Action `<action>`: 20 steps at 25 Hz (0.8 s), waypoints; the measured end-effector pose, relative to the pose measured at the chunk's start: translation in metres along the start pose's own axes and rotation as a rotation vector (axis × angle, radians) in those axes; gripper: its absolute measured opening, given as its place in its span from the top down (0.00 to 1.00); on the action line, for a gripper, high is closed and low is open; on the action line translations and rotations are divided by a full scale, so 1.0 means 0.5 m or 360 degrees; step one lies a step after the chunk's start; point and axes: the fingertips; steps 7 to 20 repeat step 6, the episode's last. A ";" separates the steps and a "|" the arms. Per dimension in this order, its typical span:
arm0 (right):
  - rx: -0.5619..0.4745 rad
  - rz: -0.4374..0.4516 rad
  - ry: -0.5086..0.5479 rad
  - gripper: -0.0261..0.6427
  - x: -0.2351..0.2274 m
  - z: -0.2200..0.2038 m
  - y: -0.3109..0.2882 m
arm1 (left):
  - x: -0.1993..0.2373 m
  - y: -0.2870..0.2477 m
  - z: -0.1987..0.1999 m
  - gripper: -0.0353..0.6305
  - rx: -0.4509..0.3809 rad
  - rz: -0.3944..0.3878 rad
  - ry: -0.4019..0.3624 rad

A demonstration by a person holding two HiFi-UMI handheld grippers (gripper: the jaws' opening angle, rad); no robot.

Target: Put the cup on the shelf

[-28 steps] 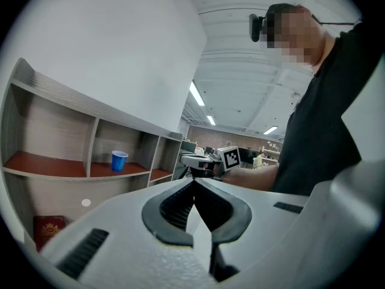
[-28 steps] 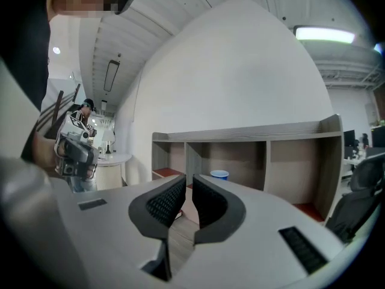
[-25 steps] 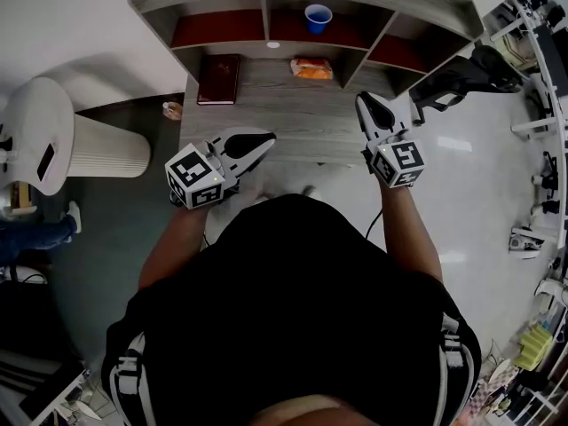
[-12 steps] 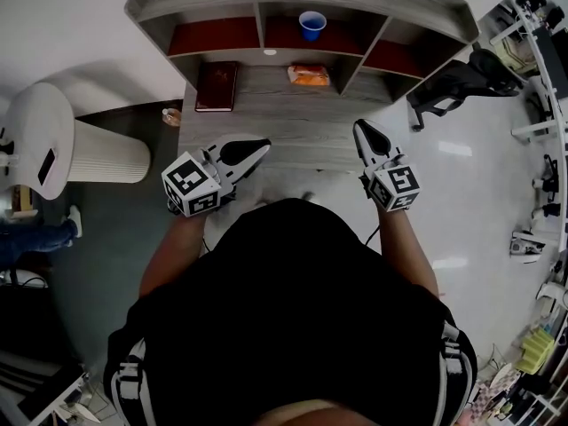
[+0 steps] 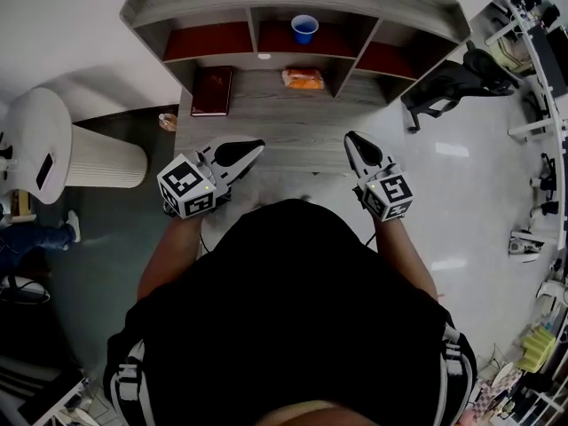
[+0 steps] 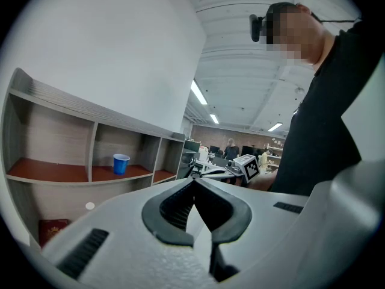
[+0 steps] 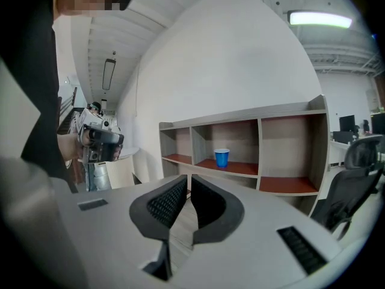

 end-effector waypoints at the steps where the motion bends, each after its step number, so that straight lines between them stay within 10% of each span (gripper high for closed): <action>1: 0.0004 0.0005 -0.0001 0.92 0.002 -0.001 0.000 | 0.000 0.000 0.000 0.92 0.0001 -0.0001 -0.0003; 20: 0.0030 0.0031 -0.0013 0.92 0.004 -0.010 0.006 | -0.007 -0.012 0.002 0.92 -0.0004 0.0001 -0.0007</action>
Point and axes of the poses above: the fingertips, and each gripper's own axes: y backward along the fingers, x to its left, z out of its top, and after that the axes turned 15 degrees about -y, right-handed
